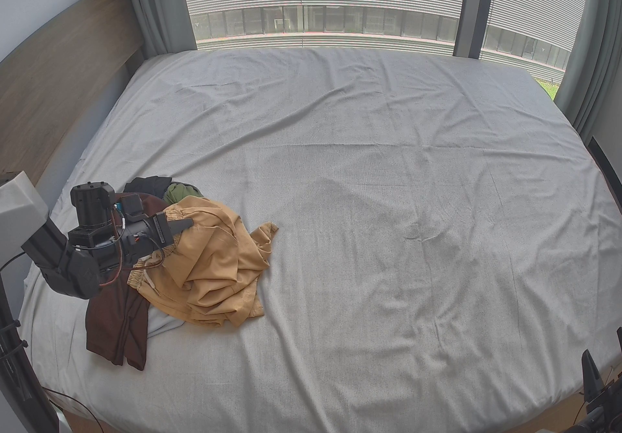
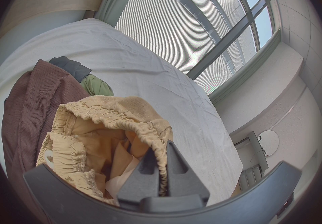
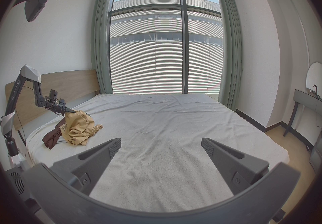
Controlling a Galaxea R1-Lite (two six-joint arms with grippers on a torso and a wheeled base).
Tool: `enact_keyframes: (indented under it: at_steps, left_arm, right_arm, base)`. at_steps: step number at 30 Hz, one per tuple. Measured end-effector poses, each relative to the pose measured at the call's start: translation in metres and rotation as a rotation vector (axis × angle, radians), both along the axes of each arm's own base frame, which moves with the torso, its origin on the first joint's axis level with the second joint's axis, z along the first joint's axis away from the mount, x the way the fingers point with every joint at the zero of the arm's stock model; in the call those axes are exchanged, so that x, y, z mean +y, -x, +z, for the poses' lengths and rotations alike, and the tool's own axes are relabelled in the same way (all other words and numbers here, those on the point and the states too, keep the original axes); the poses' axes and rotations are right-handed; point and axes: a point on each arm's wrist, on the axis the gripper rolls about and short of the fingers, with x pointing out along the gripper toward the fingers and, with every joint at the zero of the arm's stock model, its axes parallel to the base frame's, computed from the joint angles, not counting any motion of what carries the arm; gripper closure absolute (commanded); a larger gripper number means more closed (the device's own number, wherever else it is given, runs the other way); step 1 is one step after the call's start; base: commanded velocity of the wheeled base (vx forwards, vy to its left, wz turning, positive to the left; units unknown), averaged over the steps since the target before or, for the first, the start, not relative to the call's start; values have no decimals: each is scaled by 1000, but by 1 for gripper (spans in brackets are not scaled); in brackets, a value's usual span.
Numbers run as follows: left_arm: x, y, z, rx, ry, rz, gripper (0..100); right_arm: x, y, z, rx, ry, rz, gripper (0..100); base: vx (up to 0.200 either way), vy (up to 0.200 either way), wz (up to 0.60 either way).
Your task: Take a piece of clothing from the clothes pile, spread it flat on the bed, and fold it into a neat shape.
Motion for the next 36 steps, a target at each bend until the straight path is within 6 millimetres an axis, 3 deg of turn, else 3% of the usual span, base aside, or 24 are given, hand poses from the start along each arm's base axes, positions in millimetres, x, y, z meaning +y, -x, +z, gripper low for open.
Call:
enact_keyframes:
  at_steps: [13, 19, 29, 36]
  left_arm:
    - [-18, 36, 48, -111, 99, -30, 100]
    - [-22, 41, 62, -179, 100, -45, 100]
    - [-36, 51, 71, -210, 108, -101, 100]
    - [-47, 62, 67, -186, 118, -148, 100]
  right_arm:
    - [0, 0, 0, 0, 0, 0, 0]
    - [0, 0, 0, 0, 0, -2, 0]
    - [0, 0, 0, -1, 0, -2, 0]
    - [0, 0, 0, -1, 0, -3, 0]
  base:
    - [0, 0, 0]
    - [0, 0, 0]
    - [0, 0, 0]
    - [0, 0, 0]
